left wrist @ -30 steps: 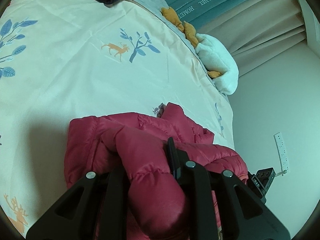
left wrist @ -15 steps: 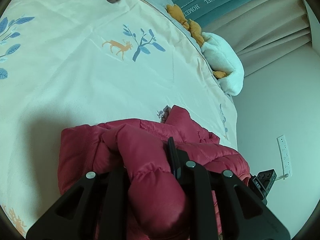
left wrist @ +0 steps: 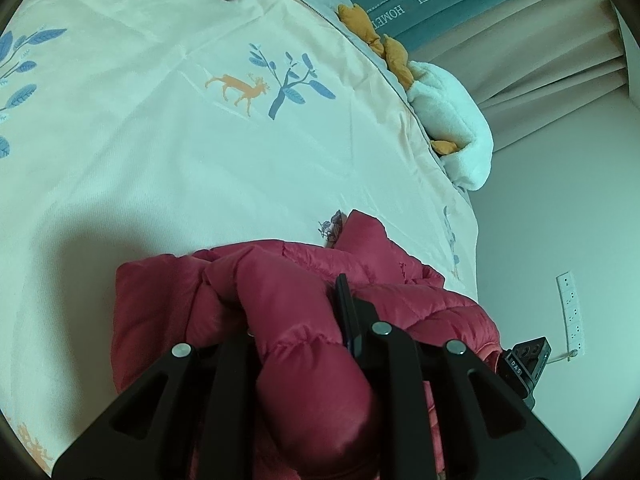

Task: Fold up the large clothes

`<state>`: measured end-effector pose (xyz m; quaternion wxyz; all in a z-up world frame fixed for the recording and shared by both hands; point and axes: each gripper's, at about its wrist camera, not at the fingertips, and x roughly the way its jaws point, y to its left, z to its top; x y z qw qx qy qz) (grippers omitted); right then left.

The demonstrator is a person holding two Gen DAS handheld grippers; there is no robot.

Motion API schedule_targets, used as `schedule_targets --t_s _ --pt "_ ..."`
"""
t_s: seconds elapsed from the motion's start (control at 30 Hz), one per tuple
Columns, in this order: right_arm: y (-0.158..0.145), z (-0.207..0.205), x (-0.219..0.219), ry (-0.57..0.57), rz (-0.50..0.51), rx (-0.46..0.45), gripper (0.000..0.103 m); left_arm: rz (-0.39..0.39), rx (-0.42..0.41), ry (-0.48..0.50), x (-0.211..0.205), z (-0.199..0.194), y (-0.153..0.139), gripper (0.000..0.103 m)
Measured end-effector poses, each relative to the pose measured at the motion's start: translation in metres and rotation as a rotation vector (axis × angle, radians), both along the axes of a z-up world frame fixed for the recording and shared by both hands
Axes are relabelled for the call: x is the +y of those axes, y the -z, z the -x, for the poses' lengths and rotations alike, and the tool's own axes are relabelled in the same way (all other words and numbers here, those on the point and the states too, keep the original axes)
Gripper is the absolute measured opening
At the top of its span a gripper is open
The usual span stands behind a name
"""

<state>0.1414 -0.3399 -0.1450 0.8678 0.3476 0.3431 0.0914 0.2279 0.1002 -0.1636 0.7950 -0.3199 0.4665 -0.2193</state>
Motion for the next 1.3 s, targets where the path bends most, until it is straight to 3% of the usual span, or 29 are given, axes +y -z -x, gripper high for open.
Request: schedule_targets --t_s 1.0,1.2,1.3 --pt "-0.0006 0.0026 -0.0001 -0.001 -0.008 0.001 0.022 0.023 0.018 -0.013 0.0016 0.0006 0.0041 0.021" --pt "-0.0035 0.0063 0.0008 0.001 -0.026 0.001 0.027 0.048 0.030 -0.016 0.0035 0.0022 0.0004 0.023" --pt "-0.0077 0.0095 0.0019 0.004 -0.036 -0.009 0.040 0.062 0.032 -0.017 0.0047 0.0035 -0.0032 0.028"
